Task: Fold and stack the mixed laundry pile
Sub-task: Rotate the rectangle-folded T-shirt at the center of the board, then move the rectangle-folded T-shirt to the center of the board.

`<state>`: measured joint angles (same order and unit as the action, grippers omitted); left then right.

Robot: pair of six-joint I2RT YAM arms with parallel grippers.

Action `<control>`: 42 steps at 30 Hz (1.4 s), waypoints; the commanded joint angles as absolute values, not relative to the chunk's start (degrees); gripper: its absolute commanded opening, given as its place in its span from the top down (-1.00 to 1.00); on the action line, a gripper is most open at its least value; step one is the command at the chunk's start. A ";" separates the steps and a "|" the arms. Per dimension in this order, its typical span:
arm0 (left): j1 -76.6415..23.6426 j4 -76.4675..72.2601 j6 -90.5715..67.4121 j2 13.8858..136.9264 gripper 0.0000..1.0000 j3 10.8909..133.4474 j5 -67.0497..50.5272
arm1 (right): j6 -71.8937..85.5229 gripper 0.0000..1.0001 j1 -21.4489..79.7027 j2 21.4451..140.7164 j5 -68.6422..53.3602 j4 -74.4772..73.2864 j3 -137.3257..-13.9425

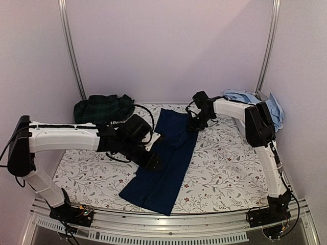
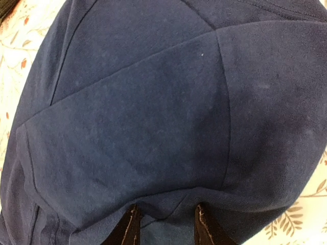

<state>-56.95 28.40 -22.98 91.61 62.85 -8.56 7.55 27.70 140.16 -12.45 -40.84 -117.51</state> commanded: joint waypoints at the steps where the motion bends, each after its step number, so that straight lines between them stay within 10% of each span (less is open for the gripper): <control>1: -45.96 25.38 -21.94 92.95 0.01 64.91 -8.60 | 9.41 0.25 27.69 129.39 -16.07 -37.89 -111.60; 22: -39.90 24.61 -15.27 120.72 0.28 83.72 -11.70 | 18.67 0.38 30.50 130.70 -21.24 -32.83 -99.71; 42: -35.18 24.20 -30.57 139.86 0.32 103.49 -12.73 | 9.52 0.48 24.13 155.89 -14.35 -35.34 -135.99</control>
<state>-38.28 23.05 -25.12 133.62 99.83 -11.29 12.08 25.82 151.13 -16.80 -37.60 -132.84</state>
